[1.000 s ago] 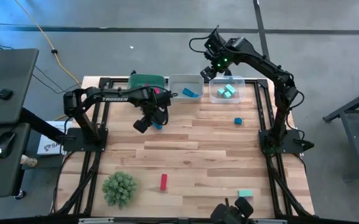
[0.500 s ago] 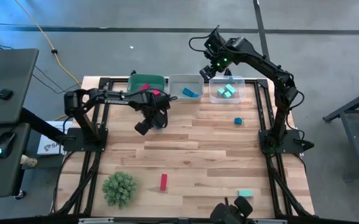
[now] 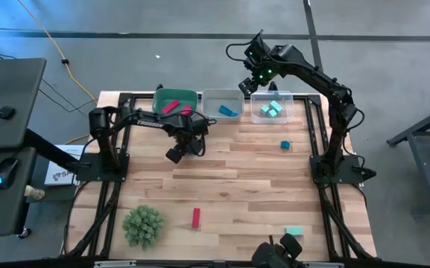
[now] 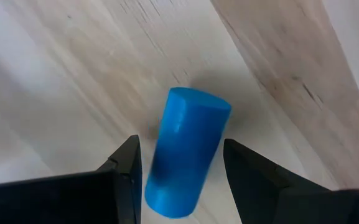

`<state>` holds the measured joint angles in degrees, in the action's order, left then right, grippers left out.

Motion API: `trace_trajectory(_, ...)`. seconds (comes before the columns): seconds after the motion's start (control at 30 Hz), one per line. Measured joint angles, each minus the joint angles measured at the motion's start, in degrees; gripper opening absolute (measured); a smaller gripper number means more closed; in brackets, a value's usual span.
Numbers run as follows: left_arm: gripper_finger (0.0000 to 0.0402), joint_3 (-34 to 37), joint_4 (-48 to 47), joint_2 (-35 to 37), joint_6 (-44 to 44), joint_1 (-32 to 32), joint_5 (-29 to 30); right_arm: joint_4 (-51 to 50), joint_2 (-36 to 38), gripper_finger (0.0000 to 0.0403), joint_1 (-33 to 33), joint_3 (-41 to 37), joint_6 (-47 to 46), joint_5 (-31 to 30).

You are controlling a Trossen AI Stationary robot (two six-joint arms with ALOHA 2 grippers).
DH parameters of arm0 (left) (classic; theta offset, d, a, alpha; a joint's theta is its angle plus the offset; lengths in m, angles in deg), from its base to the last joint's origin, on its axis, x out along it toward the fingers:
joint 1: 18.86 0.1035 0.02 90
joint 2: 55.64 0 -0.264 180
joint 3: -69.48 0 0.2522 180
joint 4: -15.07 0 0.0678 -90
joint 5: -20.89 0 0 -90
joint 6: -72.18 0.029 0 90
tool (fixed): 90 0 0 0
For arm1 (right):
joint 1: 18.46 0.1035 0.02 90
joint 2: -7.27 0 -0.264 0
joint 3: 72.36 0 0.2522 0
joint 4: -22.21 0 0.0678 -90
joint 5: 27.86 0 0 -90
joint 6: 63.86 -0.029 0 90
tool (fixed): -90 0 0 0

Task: Sort & place blocks by color
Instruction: Put the blue block into the gray bin

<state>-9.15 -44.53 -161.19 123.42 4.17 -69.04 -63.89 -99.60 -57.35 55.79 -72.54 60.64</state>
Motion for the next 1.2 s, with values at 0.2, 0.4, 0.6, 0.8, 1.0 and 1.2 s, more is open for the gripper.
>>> trace_trajectory(0.2, 0.0129, 0.0, 0.0, -1.0, -0.3, 0.0, -0.6, 0.0, 0.0, 0.0216, 0.0, 0.0, 0.1, 0.0)
trace_trajectory(0.4, 0.0048, -0.1, -0.1, -1.0, -2.5, 0.0, -0.8, 0.0, 0.0, 0.0216, 0.0, 0.0, 0.1, 0.0)
trace_trajectory(0.6, 0.0011, -0.1, -0.2, -0.9, -6.6, -0.2, -2.2, 0.0, 0.0, 0.0216, 0.0, 0.0, 3.2, 0.0)
trace_trajectory(0.8, 0.0003, -1.2, -0.4, -1.2, -10.6, 0.6, -4.2, 0.0, 0.0, 0.0216, -0.2, 0.0, 5.8, 0.0)
trace_trajectory(1.0, 0.0001, -7.4, -0.2, -1.2, -13.6, 2.9, -4.3, 0.1, 0.0, 0.0216, -0.9, 0.0, 9.1, 0.0)
trace_trajectory(1.2, 0.0, -15.4, 1.5, -1.2, -17.5, 5.8, -4.1, 0.1, 0.0, 0.0216, -2.7, 0.0, 12.6, -0.1)
